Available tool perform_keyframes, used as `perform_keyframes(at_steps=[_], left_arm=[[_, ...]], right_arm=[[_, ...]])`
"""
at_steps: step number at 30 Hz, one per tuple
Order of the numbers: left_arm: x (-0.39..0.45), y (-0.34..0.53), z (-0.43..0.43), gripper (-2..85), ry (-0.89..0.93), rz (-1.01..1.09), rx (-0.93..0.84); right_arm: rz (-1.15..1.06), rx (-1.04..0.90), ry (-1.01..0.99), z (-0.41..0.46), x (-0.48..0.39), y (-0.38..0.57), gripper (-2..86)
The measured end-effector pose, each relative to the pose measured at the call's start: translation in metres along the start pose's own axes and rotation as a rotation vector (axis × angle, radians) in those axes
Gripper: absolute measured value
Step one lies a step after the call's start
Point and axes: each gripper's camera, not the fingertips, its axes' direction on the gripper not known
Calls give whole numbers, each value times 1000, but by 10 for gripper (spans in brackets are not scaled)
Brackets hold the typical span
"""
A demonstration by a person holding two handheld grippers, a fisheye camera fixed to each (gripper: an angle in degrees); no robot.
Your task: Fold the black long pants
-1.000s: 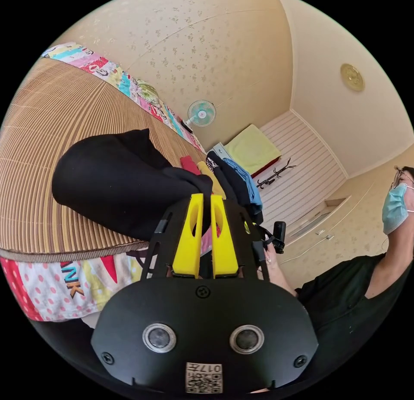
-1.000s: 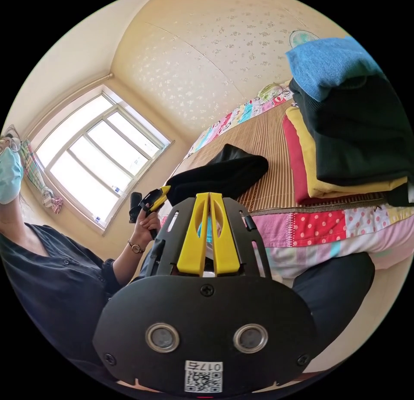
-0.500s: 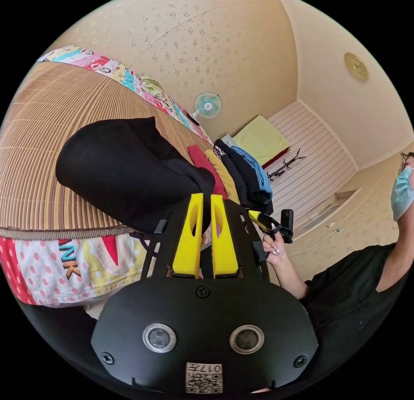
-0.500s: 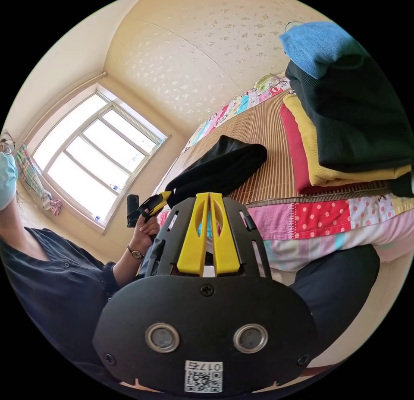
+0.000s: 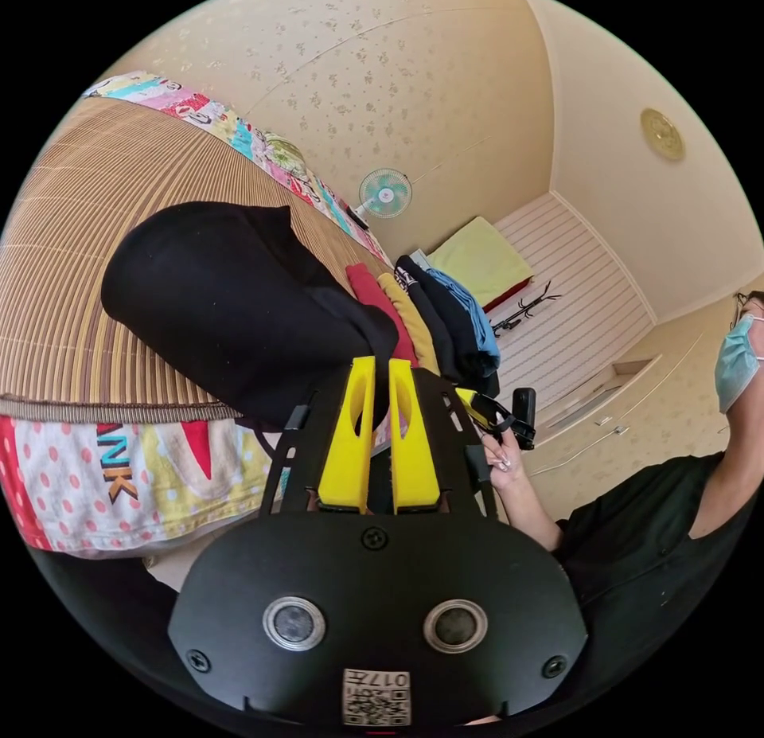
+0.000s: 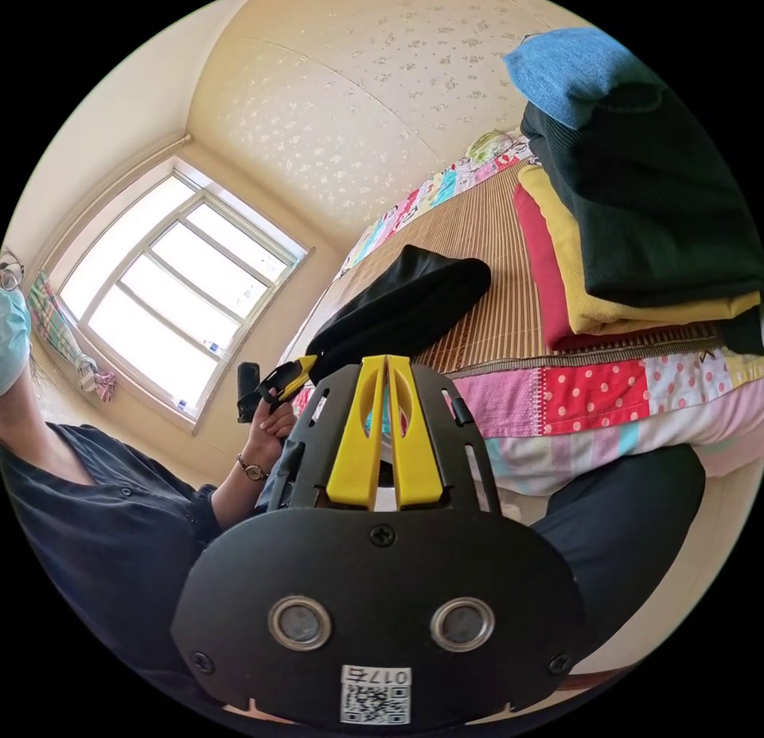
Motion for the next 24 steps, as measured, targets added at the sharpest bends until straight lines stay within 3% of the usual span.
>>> perform_keyframes(at_steps=[9, 13, 17, 21, 23, 24], left_arm=[[-1, -2, -5, 30, 32, -36, 4], [-12, -34, -16, 19, 360, -205, 192], [40, -116, -11, 13, 353, -53, 145], [118, -205, -21, 12, 673, 172, 233], [141, -239, -36, 11, 670, 201, 275], [152, -255, -51, 12, 584, 238, 319]], right_arm=[[9, -9, 3, -6, 4, -7, 2], [4, -7, 2, -9, 4, -10, 4], [3, 18, -21, -16, 3, -16, 5], [-29, 30, -8, -23, -5, -24, 7], [-37, 39, -3, -25, -8, -25, 10], [-39, 39, -14, -25, -8, -26, 11]])
